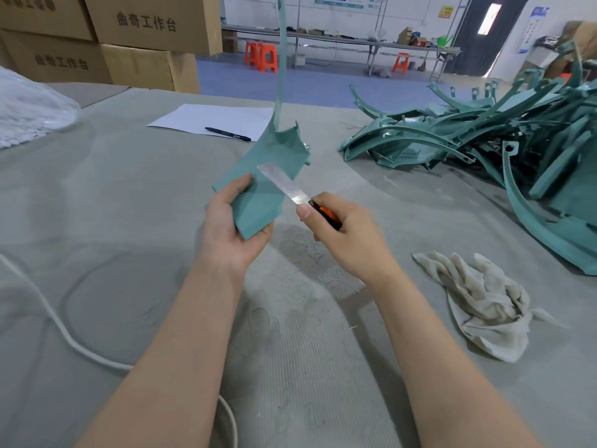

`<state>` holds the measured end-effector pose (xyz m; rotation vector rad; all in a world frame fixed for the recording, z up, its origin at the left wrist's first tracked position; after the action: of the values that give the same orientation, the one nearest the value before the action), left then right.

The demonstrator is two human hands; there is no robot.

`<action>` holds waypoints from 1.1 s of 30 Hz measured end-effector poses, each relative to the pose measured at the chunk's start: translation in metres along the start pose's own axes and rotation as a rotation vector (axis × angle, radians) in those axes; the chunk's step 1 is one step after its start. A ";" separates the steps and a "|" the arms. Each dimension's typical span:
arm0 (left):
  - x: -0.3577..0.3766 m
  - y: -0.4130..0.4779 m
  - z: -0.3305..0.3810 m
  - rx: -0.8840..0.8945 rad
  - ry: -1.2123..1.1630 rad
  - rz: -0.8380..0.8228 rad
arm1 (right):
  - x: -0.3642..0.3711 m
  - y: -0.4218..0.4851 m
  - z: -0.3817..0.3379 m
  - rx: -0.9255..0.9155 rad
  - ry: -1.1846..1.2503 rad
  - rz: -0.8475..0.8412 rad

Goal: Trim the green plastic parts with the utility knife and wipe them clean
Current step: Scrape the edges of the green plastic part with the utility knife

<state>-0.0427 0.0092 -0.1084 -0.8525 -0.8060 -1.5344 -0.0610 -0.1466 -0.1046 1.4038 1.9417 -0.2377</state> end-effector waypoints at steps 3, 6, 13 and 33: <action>0.001 -0.001 0.001 0.036 -0.014 0.029 | 0.003 -0.001 -0.004 -0.043 0.038 -0.096; -0.003 -0.001 0.003 0.049 -0.013 0.073 | 0.013 -0.002 -0.011 -0.067 -0.008 -0.263; -0.002 0.003 0.003 0.102 -0.115 0.091 | 0.002 -0.002 -0.012 -0.038 0.104 0.040; 0.011 -0.001 -0.003 0.175 -0.240 0.035 | 0.015 0.000 -0.010 -0.033 -0.056 0.205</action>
<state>-0.0452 0.0018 -0.1005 -0.9250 -1.0778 -1.3245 -0.0678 -0.1301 -0.1073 1.5448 1.7338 -0.1468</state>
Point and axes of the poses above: each hand's wrist, its own y-axis towards the middle knuckle, its own x-axis out of the palm, z = x × y, the point moved 2 cm from there along y, towards the middle knuckle, and after that the axes turned 14 degrees about -z, right-handed, at the moved point
